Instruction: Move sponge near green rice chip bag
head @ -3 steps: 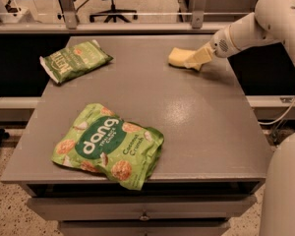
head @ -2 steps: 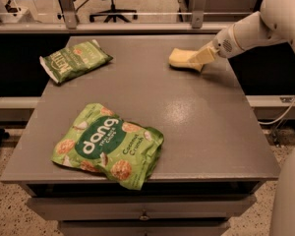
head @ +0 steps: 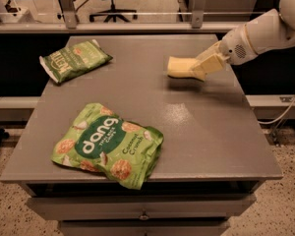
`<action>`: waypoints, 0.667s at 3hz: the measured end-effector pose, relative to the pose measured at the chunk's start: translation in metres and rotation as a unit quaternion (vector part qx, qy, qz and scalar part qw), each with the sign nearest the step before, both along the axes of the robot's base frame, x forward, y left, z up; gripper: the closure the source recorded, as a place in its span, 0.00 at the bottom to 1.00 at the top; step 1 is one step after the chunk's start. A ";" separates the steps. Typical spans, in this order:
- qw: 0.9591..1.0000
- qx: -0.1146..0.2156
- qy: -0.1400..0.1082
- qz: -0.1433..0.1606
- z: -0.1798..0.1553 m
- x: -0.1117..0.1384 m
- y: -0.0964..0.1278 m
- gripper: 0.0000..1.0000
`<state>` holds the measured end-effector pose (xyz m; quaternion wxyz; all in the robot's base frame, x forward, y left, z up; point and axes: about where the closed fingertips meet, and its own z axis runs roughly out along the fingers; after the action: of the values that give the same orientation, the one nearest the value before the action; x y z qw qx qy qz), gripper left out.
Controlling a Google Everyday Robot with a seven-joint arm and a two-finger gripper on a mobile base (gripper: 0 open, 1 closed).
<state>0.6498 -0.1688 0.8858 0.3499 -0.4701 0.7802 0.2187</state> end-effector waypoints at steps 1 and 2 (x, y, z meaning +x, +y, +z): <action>0.995 0.002 0.016 0.096 -0.002 -0.077 0.042 1.00; 0.989 -0.002 0.019 0.148 -0.008 -0.114 0.071 1.00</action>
Offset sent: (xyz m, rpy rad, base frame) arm -0.1615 0.1014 -0.0127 -0.0157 0.0438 0.4241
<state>0.5358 -0.0981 0.8782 0.2978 -0.5770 0.7089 0.2755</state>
